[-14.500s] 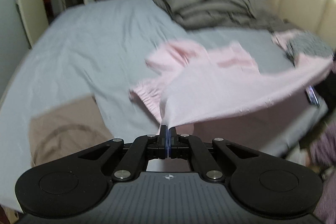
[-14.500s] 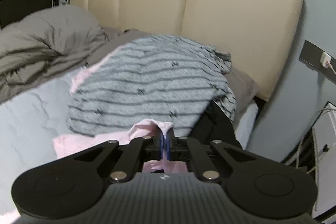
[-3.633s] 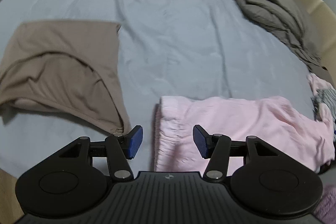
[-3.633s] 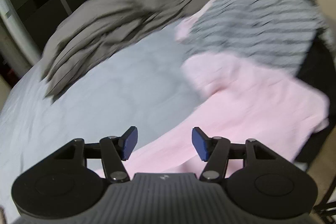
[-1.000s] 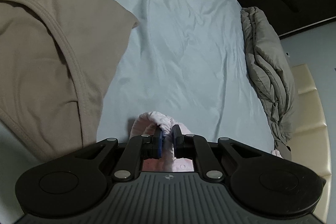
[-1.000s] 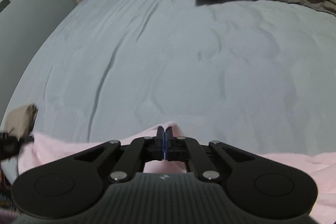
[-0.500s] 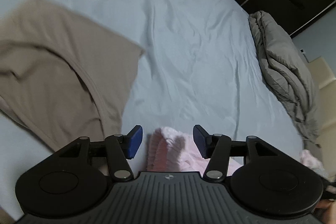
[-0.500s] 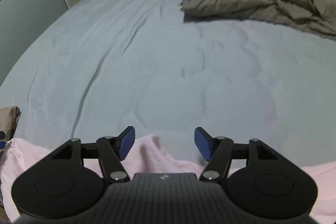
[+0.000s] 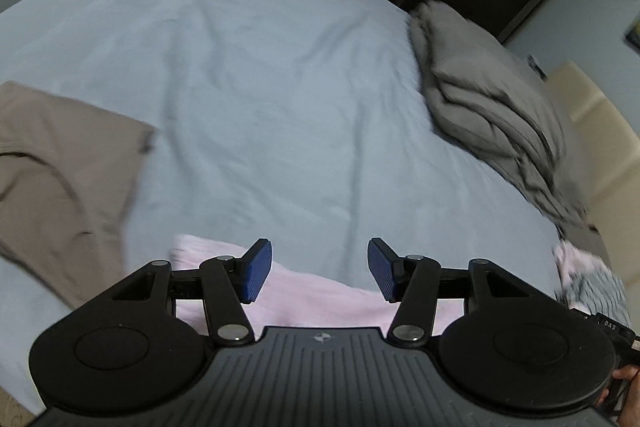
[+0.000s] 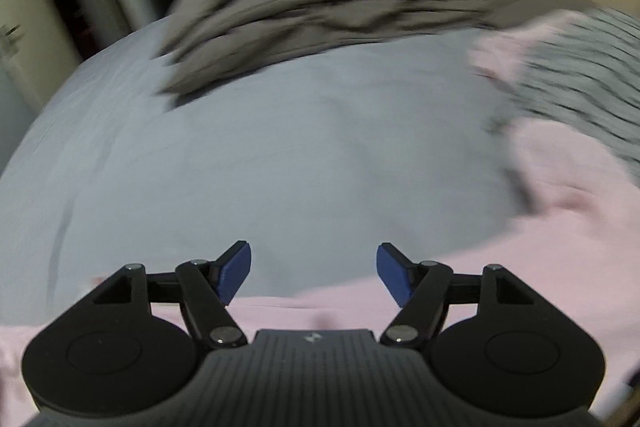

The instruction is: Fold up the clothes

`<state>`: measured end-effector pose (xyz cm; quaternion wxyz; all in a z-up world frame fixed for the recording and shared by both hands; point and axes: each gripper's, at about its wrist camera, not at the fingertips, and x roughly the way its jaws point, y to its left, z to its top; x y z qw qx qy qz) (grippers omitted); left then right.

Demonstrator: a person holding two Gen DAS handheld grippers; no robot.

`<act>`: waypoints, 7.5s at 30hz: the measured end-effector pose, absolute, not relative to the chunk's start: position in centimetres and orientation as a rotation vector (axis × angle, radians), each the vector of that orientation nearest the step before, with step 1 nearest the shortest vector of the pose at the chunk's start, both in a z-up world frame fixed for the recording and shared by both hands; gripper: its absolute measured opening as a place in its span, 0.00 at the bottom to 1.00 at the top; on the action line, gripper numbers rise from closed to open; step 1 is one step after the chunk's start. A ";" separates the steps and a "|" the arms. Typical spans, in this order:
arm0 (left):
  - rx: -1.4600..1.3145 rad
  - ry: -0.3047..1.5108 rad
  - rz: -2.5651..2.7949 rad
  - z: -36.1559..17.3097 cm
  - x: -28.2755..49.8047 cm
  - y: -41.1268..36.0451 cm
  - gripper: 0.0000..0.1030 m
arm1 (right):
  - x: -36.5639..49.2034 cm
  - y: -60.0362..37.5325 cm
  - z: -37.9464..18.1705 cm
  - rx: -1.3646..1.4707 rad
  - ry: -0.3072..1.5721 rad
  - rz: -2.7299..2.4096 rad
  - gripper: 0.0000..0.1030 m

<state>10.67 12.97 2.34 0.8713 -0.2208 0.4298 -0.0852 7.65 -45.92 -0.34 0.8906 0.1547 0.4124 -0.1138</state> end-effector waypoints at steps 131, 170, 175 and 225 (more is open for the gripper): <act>-0.309 0.786 -0.614 5.8 6.0 0.1 0.02 | 3.8 -30.3 -1.5 0.210 1.033 0.297 0.67; -0.127 1.055 -0.276 0.4 12.5 10.3 0.52 | 8.6 -29.2 -1.4 0.224 1.051 0.189 0.72; -0.063 1.088 -0.317 -2.0 14.8 6.7 0.52 | 9.8 -29.8 -2.0 0.242 1.065 0.153 0.74; -0.292 0.894 -0.067 1.3 11.4 13.7 0.24 | 7.7 -33.6 -3.3 0.327 1.004 0.024 0.62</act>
